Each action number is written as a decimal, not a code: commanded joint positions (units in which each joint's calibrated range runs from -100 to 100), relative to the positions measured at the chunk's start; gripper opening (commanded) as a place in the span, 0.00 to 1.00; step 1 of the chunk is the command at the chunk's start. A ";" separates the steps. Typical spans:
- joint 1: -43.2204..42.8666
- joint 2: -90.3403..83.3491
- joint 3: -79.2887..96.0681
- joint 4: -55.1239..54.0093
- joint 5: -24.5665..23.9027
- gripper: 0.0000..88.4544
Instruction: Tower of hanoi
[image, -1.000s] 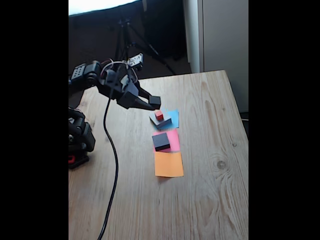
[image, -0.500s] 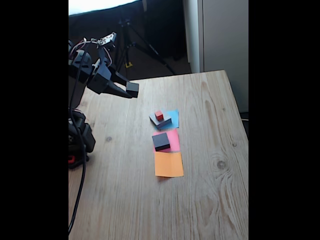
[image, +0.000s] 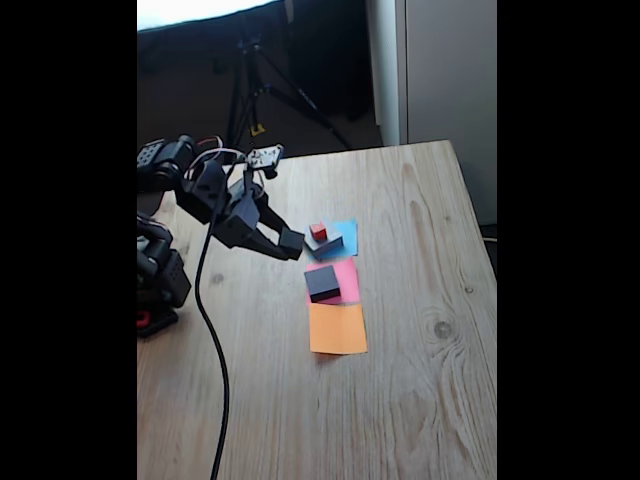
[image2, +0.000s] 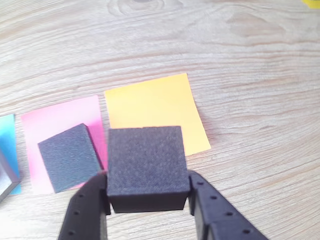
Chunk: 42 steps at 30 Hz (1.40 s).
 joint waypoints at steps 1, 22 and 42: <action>2.10 -2.07 11.73 -13.70 1.04 0.06; 0.43 16.93 28.91 -55.06 1.04 0.06; 2.60 28.06 38.19 -80.23 1.04 0.07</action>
